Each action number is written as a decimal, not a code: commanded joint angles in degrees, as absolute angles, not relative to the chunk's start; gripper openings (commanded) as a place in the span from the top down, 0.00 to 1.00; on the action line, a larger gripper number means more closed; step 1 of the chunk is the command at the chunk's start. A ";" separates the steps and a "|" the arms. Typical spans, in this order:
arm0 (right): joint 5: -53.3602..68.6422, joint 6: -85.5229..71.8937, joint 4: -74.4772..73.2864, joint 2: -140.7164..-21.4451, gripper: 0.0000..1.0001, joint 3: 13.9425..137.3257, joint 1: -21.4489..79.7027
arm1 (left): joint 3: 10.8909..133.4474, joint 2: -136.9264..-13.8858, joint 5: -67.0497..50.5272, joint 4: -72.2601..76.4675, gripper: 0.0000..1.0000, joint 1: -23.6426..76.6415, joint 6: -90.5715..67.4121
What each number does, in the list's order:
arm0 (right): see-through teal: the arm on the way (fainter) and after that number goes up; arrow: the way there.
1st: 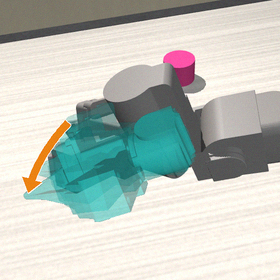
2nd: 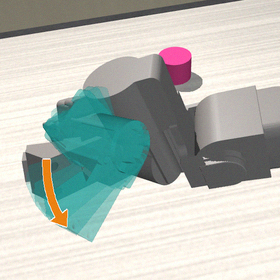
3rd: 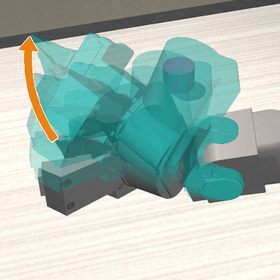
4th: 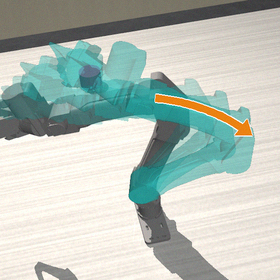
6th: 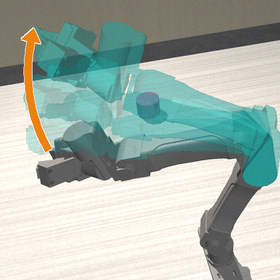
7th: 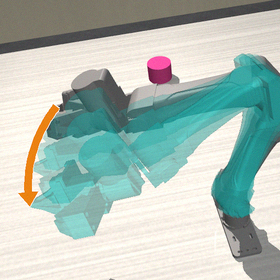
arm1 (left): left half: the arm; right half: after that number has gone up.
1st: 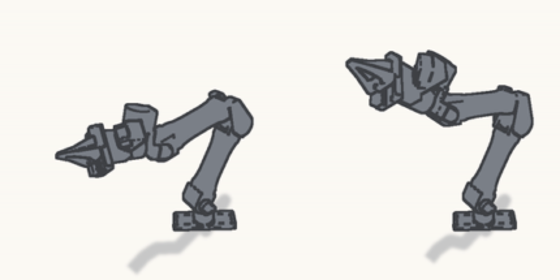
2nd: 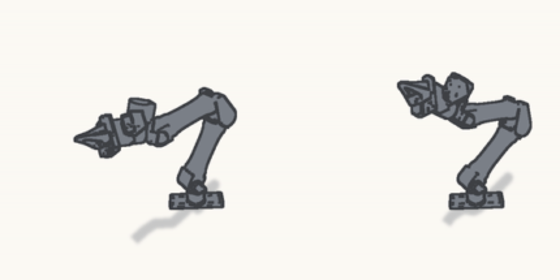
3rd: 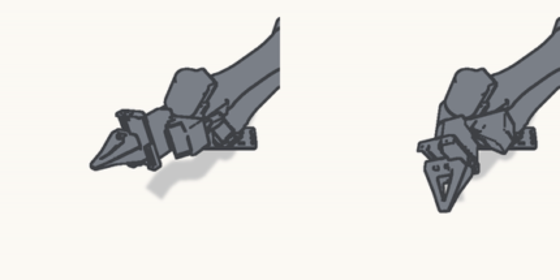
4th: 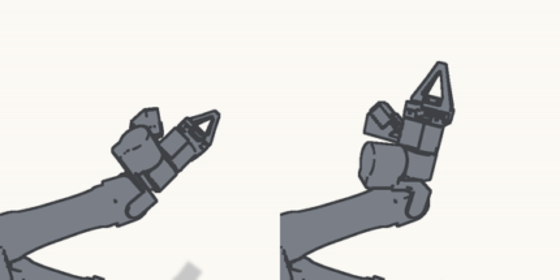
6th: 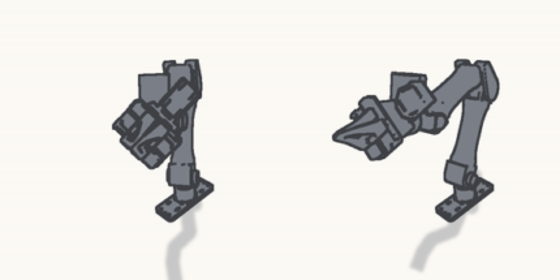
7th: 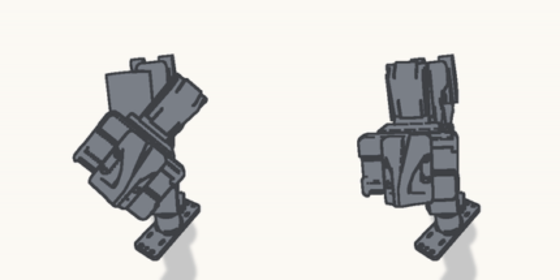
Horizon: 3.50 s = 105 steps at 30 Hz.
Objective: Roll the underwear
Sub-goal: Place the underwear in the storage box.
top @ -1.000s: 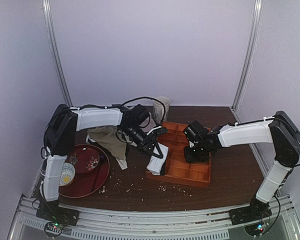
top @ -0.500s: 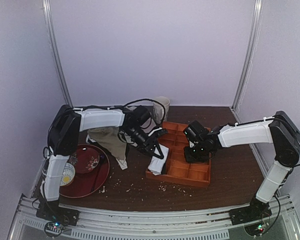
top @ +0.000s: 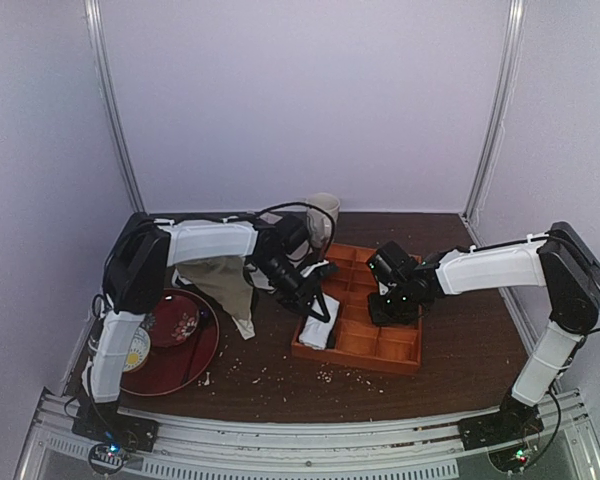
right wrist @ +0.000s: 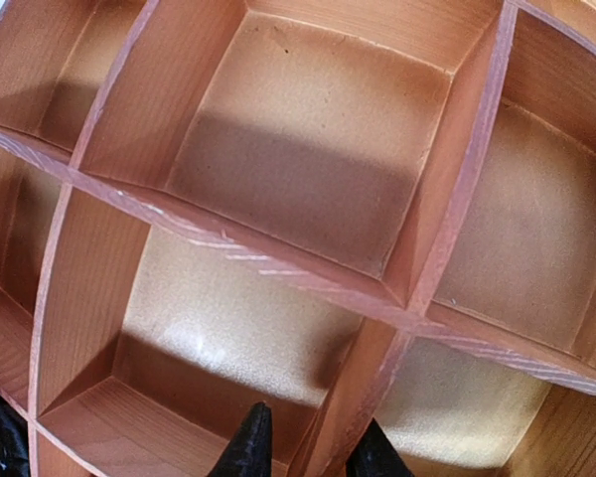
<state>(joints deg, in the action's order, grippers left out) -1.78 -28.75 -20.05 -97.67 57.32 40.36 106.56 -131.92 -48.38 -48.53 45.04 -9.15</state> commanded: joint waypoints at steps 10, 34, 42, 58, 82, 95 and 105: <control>-0.88 -29.07 -18.94 -98.56 0.77 56.95 41.09 | 106.92 -132.30 -33.51 -55.64 1.00 48.57 -14.51; -4.13 -30.30 -19.50 -98.00 0.78 57.35 41.06 | 105.73 -133.69 -20.66 -59.86 1.00 49.76 -31.10; -4.13 -30.85 -18.44 -97.69 0.78 56.10 41.03 | 105.07 -134.50 -19.03 -58.98 1.00 49.83 -32.71; -4.61 -31.11 -18.55 -96.63 0.78 55.75 41.06 | 103.76 -134.58 -17.23 -56.76 1.00 50.03 -36.32; -4.44 -31.37 -17.12 -96.27 0.77 54.83 41.04 | 101.80 -137.39 -11.06 -55.89 1.00 50.56 -40.25; -4.76 -31.38 -16.95 -96.11 0.77 54.76 41.09 | 101.11 -131.68 -9.39 -56.63 0.75 50.54 -40.84; -4.27 -31.65 -16.28 -96.94 0.77 54.73 41.04 | 98.28 -129.67 -5.73 -54.19 0.69 52.05 -44.29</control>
<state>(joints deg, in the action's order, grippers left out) -3.60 -31.48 -16.40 -97.65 55.44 40.62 101.32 -126.63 -16.56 -48.64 52.86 -41.45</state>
